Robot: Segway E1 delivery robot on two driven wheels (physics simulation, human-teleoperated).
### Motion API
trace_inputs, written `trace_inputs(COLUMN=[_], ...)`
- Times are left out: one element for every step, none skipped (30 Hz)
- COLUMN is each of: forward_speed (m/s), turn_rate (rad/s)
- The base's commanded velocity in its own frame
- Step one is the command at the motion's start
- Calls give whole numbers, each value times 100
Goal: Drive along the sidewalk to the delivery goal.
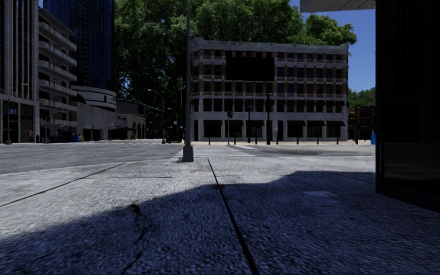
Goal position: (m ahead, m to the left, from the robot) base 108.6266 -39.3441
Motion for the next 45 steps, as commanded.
trace_inputs(forward_speed=[195, 195, 195, 195, 195, 195, 195, 195, 195, 195, 195, 195, 195, 195, 195, 195, 195, 195, 195, 195, 195, 195, 195, 195, 195, 195, 195, 195, 195, 195, 195, 195, 195, 195, 195, 195, 195, 195, 195, 195, 195, 195, 195, 195, 195], turn_rate=[0, 0, 0, 0, 0, 0, 0, 0, 0, 0, 0, 0, 0, 0, 0, 0, 0, 0, 0, 0, 0, 0, 0, 0, 0, 0, 0, 0, 0, 0, 0, 0, 0, 0, 0, 0, 0, 0, 0, 0, 0, 0, 0, 0, 0])
